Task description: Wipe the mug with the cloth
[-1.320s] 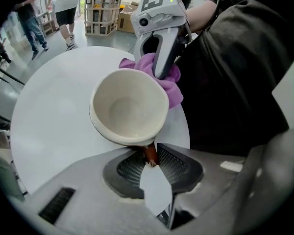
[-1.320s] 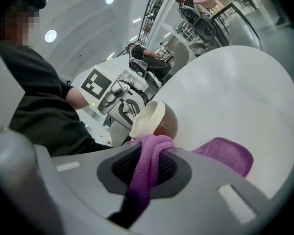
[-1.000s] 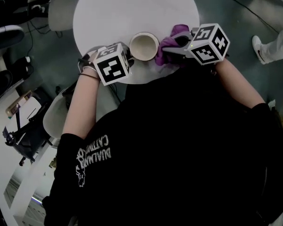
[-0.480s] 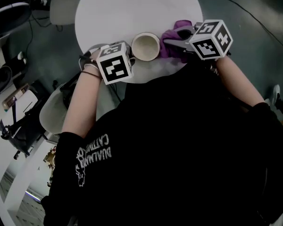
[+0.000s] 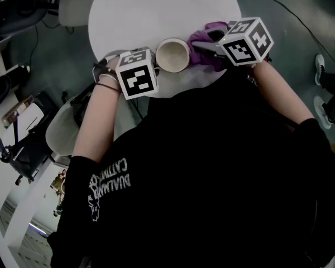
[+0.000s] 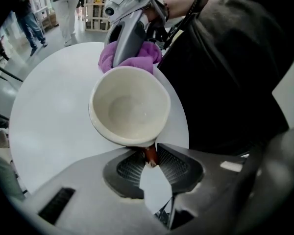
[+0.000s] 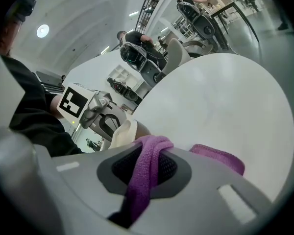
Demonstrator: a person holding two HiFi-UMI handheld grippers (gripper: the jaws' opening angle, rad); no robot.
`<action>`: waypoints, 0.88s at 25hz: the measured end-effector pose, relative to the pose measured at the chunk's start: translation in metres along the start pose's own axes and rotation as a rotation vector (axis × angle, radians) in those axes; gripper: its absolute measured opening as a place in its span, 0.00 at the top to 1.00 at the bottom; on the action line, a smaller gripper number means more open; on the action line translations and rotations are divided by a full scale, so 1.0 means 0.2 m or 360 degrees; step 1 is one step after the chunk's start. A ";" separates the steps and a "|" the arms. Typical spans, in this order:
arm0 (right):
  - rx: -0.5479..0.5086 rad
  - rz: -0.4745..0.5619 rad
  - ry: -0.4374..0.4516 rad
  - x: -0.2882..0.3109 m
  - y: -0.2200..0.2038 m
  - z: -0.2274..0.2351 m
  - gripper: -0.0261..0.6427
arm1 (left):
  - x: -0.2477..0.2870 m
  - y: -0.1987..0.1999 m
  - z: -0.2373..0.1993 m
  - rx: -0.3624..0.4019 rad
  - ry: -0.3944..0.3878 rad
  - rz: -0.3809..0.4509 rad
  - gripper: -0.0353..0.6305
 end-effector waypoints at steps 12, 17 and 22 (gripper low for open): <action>-0.0133 -0.0151 -0.0157 0.05 0.08 0.02 0.90 | 0.00 0.01 0.01 -0.0002 -0.0015 -0.0030 0.83; -0.0238 -0.0246 -0.0212 0.06 0.12 0.02 0.90 | -0.01 0.01 0.01 -0.0012 -0.0008 -0.0007 0.83; -0.0333 -0.0334 -0.0238 0.06 0.16 0.00 0.91 | -0.03 0.02 0.00 -0.0014 -0.0007 -0.0003 0.83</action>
Point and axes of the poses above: the fingertips, and each gripper's own axes: x forward along the fingers, z to its right, y out of its top, the point moved 4 cm from there along -x, backward along the fingers, and after that the axes turned 12 degrees about y, right-handed, at the moved point
